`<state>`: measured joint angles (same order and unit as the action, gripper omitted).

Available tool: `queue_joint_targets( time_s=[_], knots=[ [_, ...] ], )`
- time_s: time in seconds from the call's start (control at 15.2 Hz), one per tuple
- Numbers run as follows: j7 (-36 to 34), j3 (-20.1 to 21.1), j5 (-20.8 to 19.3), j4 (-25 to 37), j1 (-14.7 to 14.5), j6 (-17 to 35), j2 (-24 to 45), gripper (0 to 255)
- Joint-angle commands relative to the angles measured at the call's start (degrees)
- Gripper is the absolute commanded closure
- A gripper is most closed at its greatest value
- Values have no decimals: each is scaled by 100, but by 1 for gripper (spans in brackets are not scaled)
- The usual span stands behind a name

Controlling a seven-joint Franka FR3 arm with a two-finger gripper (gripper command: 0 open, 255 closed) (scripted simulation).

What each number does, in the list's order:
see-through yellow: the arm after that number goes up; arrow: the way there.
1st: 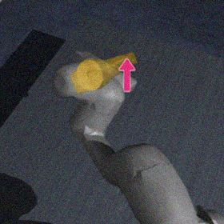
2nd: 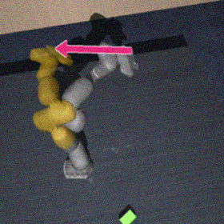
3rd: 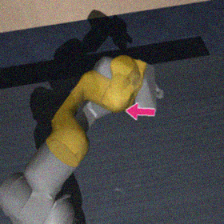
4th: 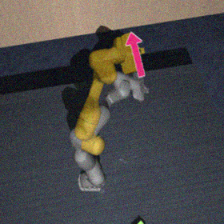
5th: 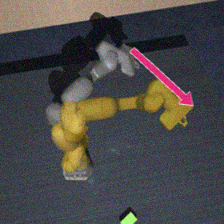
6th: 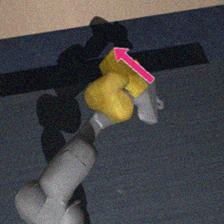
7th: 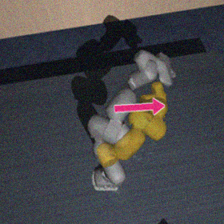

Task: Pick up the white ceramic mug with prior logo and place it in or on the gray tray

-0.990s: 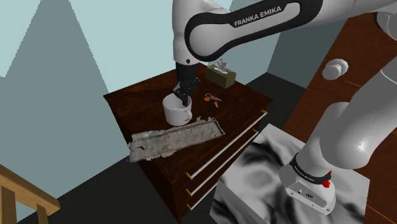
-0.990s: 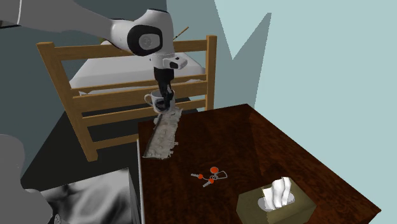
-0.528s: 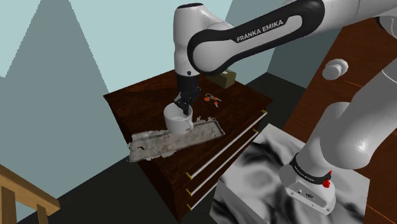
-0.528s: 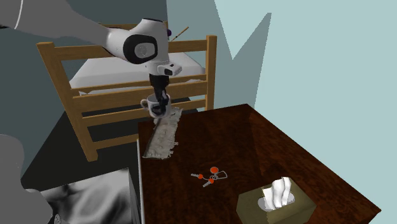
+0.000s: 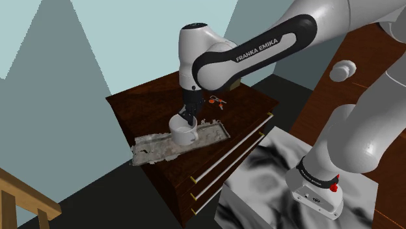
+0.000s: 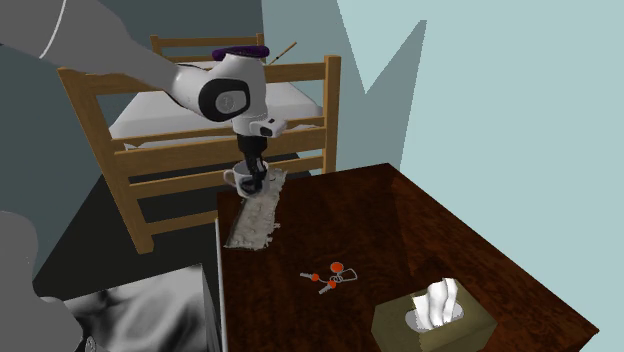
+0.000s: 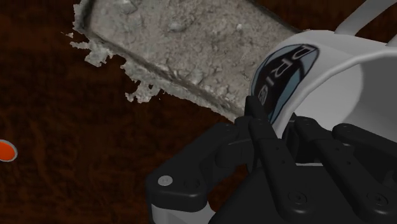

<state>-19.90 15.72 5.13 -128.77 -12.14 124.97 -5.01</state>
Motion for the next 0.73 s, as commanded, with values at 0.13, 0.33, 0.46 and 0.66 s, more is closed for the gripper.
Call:
queue_joint_targets(
  time_s=[0.13,0.33,0.46,0.66],
  knots=[
    [-1,4,-21,-108,2,213,104,255],
    [-1,4,-21,-107,2,213,105,255],
    [-1,4,-21,-107,2,213,105,255],
    [-1,4,-21,-108,2,213,105,0]
  ],
)
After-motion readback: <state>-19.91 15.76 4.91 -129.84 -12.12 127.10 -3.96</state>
